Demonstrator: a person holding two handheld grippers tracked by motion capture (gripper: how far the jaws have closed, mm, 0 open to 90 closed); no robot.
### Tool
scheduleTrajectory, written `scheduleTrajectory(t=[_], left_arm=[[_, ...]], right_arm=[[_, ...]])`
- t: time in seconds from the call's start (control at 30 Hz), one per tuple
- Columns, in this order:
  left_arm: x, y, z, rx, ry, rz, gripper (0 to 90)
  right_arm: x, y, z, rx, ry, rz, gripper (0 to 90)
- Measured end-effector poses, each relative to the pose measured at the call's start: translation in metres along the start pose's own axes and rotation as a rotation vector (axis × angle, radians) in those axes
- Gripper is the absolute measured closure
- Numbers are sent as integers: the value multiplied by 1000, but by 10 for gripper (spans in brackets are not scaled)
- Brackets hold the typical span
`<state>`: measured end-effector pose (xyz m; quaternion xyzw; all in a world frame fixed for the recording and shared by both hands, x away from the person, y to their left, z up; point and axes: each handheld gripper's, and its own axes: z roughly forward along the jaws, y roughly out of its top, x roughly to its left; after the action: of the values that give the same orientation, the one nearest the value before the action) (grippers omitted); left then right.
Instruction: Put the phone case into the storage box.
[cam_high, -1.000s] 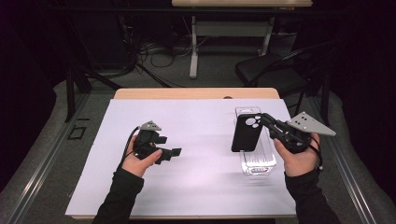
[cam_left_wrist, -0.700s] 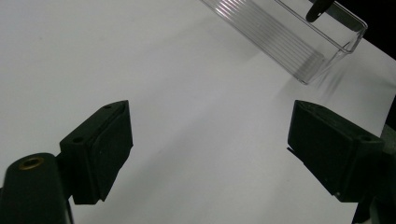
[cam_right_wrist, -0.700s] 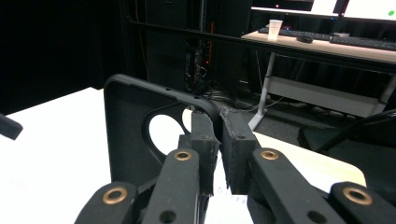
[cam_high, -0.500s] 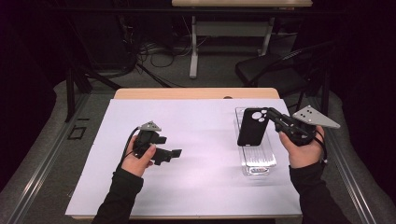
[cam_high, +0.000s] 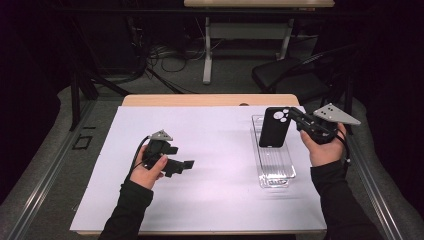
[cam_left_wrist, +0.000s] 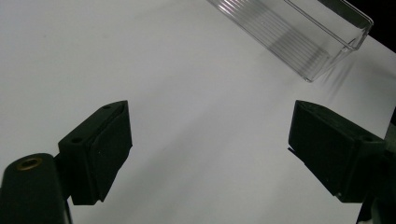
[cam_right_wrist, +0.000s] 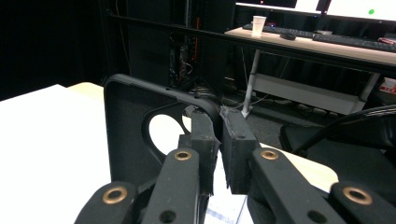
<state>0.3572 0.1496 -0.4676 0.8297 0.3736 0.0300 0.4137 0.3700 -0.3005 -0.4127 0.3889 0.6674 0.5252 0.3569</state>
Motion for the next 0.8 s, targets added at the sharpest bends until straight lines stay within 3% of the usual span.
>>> scheduleTrajectory(t=[0.2,0.53,0.8], left_arm=[[1,-1,0,4,-2,-4,137],[3,-1,0,6,0,-10,137],[5,-4,2,8,5,-25,137]], right_arm=[[-10,-3,12,-8,-3,2,847],[-20,-7,35,-5,-5,-42,846],[-29,-16,53,-14,-7,-24,846]])
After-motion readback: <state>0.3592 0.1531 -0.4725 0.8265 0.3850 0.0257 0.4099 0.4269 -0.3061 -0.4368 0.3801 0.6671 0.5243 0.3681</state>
